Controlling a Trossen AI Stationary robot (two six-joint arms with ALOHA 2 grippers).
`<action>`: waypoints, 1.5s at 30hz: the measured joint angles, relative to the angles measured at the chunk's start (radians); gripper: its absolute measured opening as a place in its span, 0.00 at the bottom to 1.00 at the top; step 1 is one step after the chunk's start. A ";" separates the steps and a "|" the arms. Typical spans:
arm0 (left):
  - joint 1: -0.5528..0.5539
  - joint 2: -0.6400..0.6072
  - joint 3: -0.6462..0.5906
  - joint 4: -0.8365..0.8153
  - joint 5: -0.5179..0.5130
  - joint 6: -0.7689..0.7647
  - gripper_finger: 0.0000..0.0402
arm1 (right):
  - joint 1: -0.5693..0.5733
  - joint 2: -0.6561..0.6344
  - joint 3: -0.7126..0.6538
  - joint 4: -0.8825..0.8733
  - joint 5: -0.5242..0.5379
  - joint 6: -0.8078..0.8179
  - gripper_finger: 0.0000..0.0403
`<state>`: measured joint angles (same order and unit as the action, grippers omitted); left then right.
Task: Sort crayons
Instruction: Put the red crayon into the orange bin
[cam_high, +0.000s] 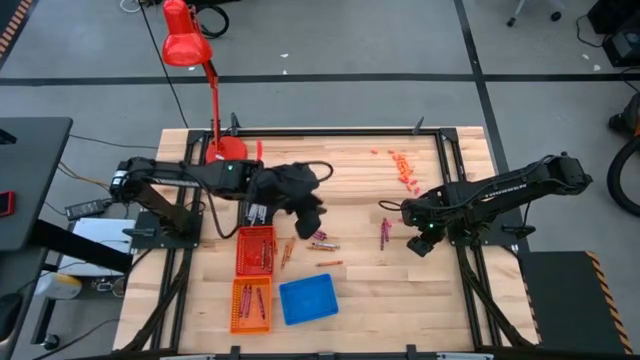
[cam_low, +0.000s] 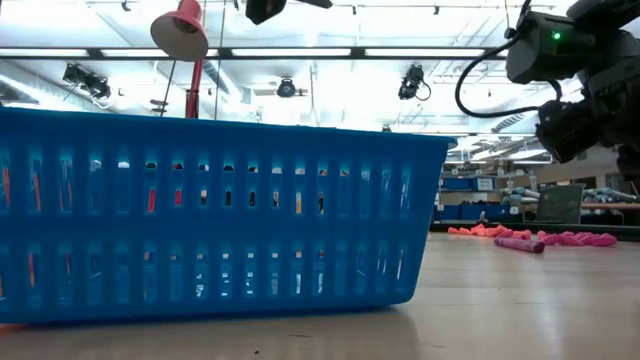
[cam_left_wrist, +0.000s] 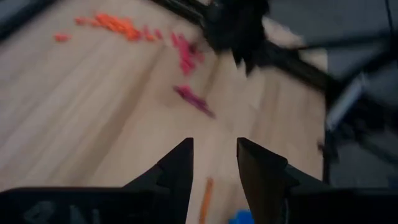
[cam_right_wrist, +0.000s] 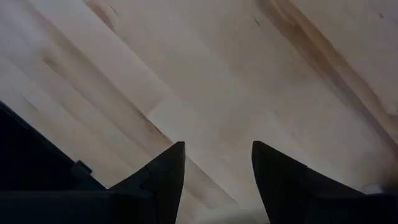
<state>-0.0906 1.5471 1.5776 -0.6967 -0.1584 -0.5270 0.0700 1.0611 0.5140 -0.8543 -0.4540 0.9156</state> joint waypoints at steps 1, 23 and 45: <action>0.001 0.000 0.000 0.009 -0.017 -0.011 0.33 | 0.000 0.000 0.000 0.001 0.002 -0.001 0.47; 0.001 0.023 0.000 0.017 -0.066 -0.144 0.33 | 0.000 0.137 0.001 0.302 0.305 -0.044 0.47; -0.009 0.023 0.000 0.002 -0.066 -0.106 0.33 | 0.061 0.409 0.136 0.332 0.509 -0.102 0.47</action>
<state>-0.0994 1.5700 1.5772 -0.6950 -0.2240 -0.6334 0.1313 1.4696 0.6498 -0.5220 0.0551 0.8138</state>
